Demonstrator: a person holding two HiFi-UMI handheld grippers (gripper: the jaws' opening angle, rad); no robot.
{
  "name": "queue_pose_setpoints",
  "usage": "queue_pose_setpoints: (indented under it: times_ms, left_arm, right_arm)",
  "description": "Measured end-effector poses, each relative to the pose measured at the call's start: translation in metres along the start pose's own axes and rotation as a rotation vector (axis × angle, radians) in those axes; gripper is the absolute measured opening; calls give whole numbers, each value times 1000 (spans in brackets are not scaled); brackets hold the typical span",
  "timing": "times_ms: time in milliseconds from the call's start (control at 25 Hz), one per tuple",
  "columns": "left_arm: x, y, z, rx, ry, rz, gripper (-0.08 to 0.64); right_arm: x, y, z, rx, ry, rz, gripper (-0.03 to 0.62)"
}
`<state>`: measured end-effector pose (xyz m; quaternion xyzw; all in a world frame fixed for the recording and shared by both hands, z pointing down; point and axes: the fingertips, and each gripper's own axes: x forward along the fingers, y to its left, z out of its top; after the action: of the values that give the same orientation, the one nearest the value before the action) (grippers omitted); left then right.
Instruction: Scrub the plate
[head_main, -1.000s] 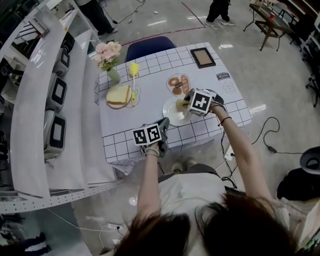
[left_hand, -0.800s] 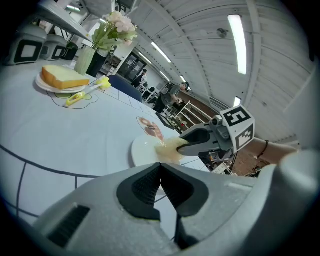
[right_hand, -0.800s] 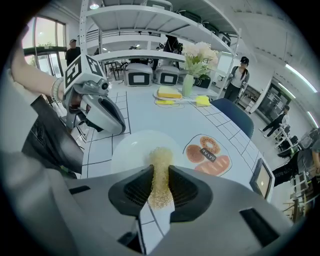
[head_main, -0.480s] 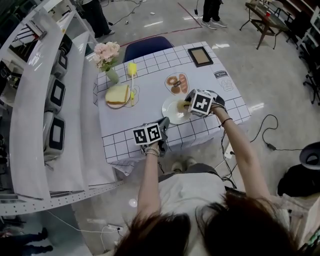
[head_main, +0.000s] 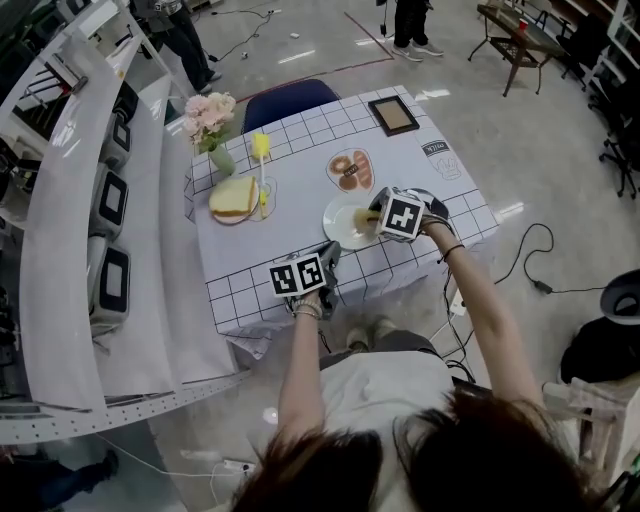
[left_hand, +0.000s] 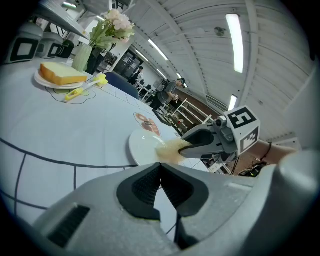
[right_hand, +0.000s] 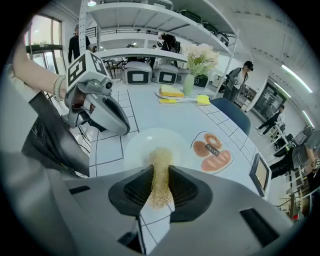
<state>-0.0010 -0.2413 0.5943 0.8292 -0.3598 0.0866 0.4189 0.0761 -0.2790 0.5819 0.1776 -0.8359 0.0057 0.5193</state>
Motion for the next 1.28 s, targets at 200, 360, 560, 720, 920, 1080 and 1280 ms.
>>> queue_pose_setpoints:
  times_ms: [200, 360, 560, 720, 920, 1080, 1280]
  left_arm:
    - [-3, 0, -3, 2, 1, -10, 11]
    - [-3, -3, -7, 22, 18, -26, 11]
    - [-5, -7, -11, 40, 33, -41, 11]
    - [-7, -7, -12, 44, 33, -50, 11]
    - [-9, -9, -12, 53, 38, -62, 11]
    - [-9, -9, -13, 57, 41, -70, 11]
    - [-10, -10, -14, 62, 38, -71, 11]
  right_arm:
    - [-2, 9, 3, 12, -4, -10, 87]
    - [-4, 16, 3, 28, -1, -22, 87]
    - [-5, 24, 5, 40, -5, -33, 87]
    - [-7, 29, 7, 54, -8, -43, 87]
    - [-9, 37, 9, 60, -8, -47, 87]
    - [-7, 40, 9, 81, -15, -55, 87]
    - [-7, 46, 14, 76, -24, -58, 87]
